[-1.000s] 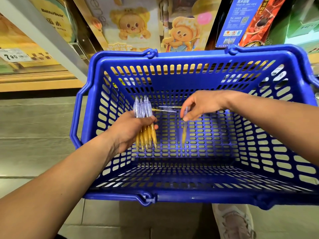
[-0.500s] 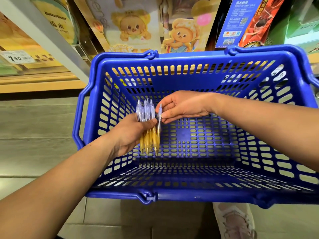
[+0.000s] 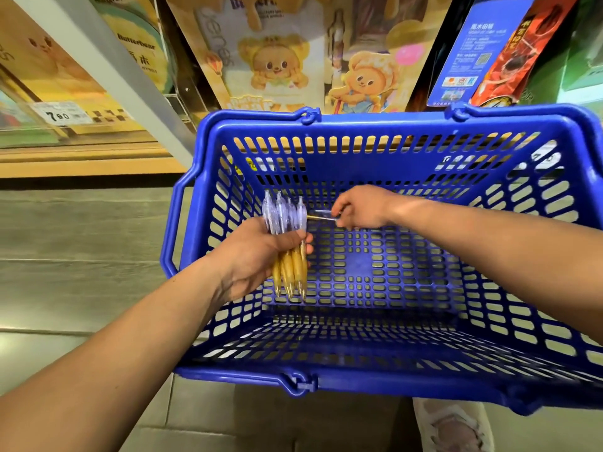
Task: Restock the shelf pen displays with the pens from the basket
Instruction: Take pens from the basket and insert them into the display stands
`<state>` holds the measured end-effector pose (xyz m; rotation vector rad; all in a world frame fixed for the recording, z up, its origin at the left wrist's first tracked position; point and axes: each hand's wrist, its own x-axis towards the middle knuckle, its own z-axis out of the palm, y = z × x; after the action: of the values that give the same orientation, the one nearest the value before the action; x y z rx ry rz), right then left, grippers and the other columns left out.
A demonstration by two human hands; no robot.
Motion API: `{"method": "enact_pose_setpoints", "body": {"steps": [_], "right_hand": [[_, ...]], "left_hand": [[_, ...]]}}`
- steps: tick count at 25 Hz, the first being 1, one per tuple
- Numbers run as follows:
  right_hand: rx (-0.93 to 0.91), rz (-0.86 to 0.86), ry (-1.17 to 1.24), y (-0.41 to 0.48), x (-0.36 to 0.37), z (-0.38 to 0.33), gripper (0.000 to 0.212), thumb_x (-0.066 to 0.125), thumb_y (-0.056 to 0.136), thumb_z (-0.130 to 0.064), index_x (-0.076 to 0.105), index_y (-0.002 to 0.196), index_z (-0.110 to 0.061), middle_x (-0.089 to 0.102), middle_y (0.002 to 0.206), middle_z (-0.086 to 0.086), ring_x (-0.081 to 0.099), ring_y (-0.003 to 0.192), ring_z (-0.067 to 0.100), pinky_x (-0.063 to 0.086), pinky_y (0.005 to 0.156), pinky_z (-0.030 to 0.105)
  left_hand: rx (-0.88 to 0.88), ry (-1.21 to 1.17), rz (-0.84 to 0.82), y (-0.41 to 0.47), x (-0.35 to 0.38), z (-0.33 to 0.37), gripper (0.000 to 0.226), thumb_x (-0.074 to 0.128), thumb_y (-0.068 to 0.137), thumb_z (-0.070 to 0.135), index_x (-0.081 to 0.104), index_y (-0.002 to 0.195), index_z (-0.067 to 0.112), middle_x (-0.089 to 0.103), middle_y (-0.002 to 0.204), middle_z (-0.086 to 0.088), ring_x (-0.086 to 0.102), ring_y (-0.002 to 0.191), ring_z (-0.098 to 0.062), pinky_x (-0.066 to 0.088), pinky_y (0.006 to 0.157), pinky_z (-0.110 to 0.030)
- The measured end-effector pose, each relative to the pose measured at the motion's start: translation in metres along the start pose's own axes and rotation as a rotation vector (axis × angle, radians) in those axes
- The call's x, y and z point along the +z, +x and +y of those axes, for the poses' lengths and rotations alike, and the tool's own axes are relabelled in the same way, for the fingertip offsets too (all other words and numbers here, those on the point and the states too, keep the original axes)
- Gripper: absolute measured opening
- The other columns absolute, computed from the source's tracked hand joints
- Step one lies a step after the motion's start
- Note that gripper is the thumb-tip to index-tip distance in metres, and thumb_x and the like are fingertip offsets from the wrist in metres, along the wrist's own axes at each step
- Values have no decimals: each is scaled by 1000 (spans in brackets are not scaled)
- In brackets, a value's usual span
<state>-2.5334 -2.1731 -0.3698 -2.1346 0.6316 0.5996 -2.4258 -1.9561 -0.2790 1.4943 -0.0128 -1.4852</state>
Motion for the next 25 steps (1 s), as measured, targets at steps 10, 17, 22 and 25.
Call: {"method": "enact_pose_setpoints", "body": {"steps": [10, 17, 22, 25], "right_hand": [[17, 165, -736, 28, 38, -10, 18, 60, 97, -8, 63, 113, -14, 69, 106, 10, 68, 93, 33, 51, 64, 38], [-96, 107, -877, 16, 43, 2, 41, 49, 100, -3, 46, 141, -9, 53, 134, 11, 58, 118, 31, 57, 86, 43], [-126, 44, -338, -3, 19, 3, 7, 51, 102, -30, 58, 102, -31, 63, 83, -11, 63, 73, 11, 47, 59, 25], [-117, 113, 6, -20, -2, -10, 17, 57, 97, -50, 69, 95, -37, 69, 79, -18, 64, 69, -3, 44, 55, 10]], "left_hand": [[-11, 61, 16, -11, -15, -5, 27, 64, 95, 4, 68, 121, 0, 75, 106, -18, 74, 84, -21, 64, 70, -37], [-22, -22, 7, -10, -9, -4, 22, 65, 95, 7, 66, 117, 1, 78, 99, -13, 77, 83, -22, 61, 63, -34], [4, 13, 54, -1, -6, 0, 29, 63, 97, 10, 60, 124, 0, 78, 98, -11, 76, 83, -20, 65, 71, -39], [38, 25, 116, 8, -5, 3, 29, 64, 97, 14, 59, 124, 3, 78, 94, -8, 74, 81, -17, 63, 73, -39]]}}
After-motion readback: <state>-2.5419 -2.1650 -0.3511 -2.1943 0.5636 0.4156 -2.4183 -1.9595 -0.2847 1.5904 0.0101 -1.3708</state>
